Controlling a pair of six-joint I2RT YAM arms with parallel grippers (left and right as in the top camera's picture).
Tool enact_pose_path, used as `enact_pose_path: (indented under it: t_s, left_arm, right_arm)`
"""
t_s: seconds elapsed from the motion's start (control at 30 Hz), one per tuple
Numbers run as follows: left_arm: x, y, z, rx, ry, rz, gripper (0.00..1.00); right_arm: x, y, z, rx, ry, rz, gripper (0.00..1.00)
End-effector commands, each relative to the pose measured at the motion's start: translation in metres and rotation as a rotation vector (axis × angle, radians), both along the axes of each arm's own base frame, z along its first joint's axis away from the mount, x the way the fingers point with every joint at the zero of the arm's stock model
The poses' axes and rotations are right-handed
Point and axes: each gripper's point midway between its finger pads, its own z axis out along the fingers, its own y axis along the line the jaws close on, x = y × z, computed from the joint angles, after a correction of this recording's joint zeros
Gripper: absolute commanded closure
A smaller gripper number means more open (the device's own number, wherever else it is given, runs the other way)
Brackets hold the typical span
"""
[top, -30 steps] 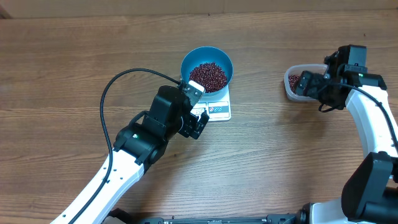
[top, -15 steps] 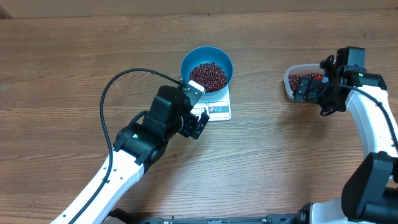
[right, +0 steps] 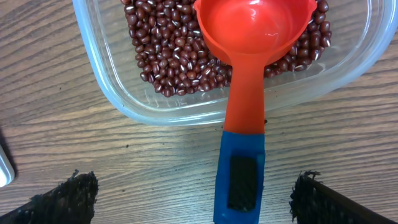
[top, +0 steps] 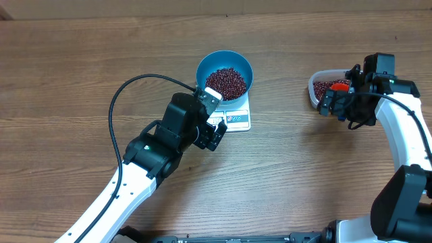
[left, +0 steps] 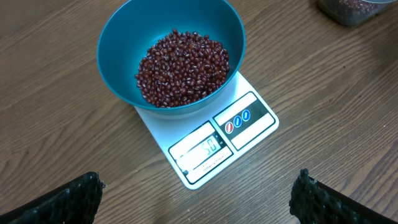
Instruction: Scoop item into bowl and weigh 150g on scale
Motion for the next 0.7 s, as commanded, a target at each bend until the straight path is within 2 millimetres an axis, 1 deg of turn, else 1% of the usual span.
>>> enact_pose_path:
  t_s: [0.0,0.67]
  left_arm:
    - [0.0049,-0.0029,0.0134,-0.013,-0.030,-0.010,0.01]
    - [0.0049,-0.0029,0.0134,-0.013,-0.030,-0.010,0.00]
  right_arm:
    - [0.0078,-0.0031,0.0071,-0.012,-0.025,0.007,0.00]
    - [0.0095,-0.0036,0.0076,-0.014,-0.032,0.007,0.00]
